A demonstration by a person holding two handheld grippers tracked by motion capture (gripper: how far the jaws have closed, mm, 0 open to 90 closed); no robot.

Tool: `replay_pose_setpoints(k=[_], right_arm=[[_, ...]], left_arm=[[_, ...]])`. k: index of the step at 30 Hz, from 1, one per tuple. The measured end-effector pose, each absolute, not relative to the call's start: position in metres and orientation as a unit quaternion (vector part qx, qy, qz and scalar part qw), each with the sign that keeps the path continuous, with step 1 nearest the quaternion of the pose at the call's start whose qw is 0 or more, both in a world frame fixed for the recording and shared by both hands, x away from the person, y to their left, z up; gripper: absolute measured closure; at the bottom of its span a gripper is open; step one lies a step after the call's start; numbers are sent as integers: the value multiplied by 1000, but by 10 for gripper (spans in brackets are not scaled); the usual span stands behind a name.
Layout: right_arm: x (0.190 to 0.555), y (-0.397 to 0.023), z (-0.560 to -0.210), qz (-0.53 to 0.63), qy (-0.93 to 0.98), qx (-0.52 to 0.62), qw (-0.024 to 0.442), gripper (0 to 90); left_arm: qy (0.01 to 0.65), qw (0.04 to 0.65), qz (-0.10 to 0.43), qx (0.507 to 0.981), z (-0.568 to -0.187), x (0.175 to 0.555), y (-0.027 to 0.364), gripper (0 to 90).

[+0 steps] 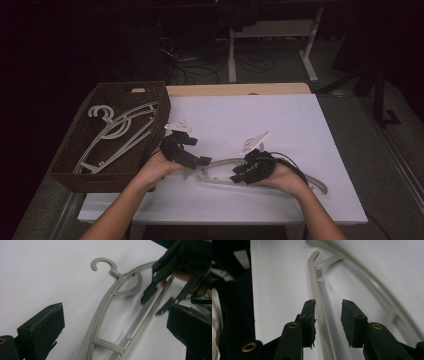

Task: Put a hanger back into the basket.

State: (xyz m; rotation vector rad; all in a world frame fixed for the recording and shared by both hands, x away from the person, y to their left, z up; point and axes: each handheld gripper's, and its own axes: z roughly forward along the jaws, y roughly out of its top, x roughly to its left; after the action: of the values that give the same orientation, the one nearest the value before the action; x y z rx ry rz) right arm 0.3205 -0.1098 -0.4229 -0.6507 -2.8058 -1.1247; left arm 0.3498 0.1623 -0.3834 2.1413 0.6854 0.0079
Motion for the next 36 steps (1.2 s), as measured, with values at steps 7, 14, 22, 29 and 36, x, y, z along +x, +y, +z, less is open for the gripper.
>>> replay_pose_setpoints(k=[7,14,22,29,36], right_arm=[[318,-166,-410,-373,-879,-295,-30,684],[309,-215,-409,-357,-857,-367,-56,823],[286,-241,-412,-331,-855,-393,-66,892],[262,-257,-417,-321,-853,-406,-60,892],[254,-258,-427,-299,-862,-406,-49,893]], left_arm=[[279,430,3,859,-386,351,162,9],[278,427,-1,860,-388,350,160,9],[276,419,-5,865,-394,351,157,9],[277,417,-4,866,-396,352,156,9],[272,406,0,872,-400,355,151,9]])
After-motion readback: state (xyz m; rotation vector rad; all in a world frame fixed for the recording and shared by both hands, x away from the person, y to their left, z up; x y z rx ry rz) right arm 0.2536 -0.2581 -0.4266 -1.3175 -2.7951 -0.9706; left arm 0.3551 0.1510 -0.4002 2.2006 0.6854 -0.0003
